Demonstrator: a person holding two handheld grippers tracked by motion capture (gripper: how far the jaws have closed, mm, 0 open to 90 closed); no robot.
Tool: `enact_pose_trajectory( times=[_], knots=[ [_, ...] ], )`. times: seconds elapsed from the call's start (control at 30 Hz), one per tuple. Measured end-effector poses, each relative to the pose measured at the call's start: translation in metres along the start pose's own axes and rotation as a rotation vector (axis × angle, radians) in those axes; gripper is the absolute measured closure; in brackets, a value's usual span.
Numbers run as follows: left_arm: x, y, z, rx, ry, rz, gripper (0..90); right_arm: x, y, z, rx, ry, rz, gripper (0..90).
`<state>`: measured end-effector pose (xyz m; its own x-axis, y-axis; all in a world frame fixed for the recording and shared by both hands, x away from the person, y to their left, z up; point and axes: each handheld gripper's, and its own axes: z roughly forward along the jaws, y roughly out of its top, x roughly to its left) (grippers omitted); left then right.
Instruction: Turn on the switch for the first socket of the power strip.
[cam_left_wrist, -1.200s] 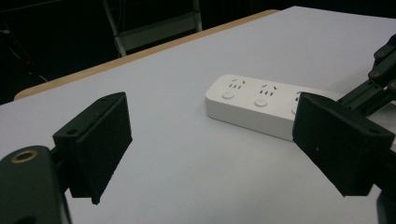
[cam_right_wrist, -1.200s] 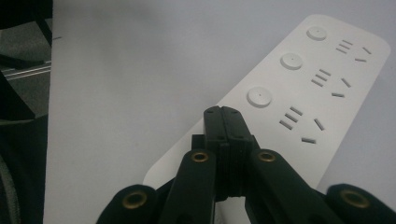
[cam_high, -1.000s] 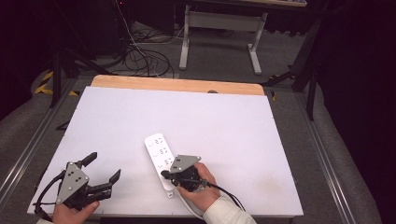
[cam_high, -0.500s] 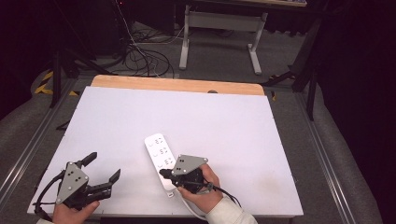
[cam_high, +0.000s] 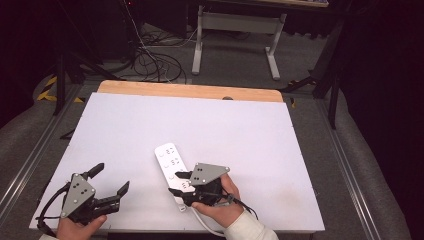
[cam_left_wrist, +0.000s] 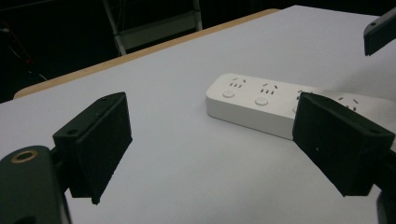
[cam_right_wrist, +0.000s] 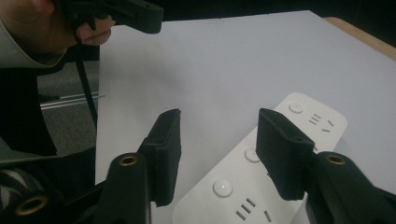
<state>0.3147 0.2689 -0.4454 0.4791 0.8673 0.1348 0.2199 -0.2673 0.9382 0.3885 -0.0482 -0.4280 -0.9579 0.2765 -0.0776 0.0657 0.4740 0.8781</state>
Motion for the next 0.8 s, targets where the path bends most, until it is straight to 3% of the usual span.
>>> enact_pose_trajectory(
  times=[0.2,0.33,0.4,0.43,0.47,0.63,0.8],
  knots=[
    [0.000,0.000,0.000,-0.001,-0.001,-0.002,12.5,-0.003,0.004,-0.013,-0.043,-0.007,0.022,44.4],
    [0.000,0.000,0.000,0.000,-0.001,-0.002,12.6,-0.004,0.006,-0.023,-0.082,-0.017,-0.002,36.6],
    [0.000,0.000,0.001,-0.001,-0.001,-0.002,12.6,-0.006,0.004,-0.028,-0.054,0.022,0.085,23.3],
    [0.000,0.000,0.001,0.000,0.000,-0.002,12.6,-0.009,0.001,-0.029,-0.018,0.071,0.144,18.8],
    [0.000,0.000,0.000,0.001,0.002,0.001,12.5,-0.010,0.000,-0.032,-0.017,0.078,0.142,20.3],
    [0.000,0.000,0.000,-0.001,0.000,-0.002,12.6,-0.013,-0.002,-0.044,-0.065,0.027,0.119,19.4],
    [0.000,0.000,0.000,-0.002,-0.001,-0.002,12.5,-0.015,-0.006,-0.058,-0.075,-0.039,0.073,12.4]
  ],
)
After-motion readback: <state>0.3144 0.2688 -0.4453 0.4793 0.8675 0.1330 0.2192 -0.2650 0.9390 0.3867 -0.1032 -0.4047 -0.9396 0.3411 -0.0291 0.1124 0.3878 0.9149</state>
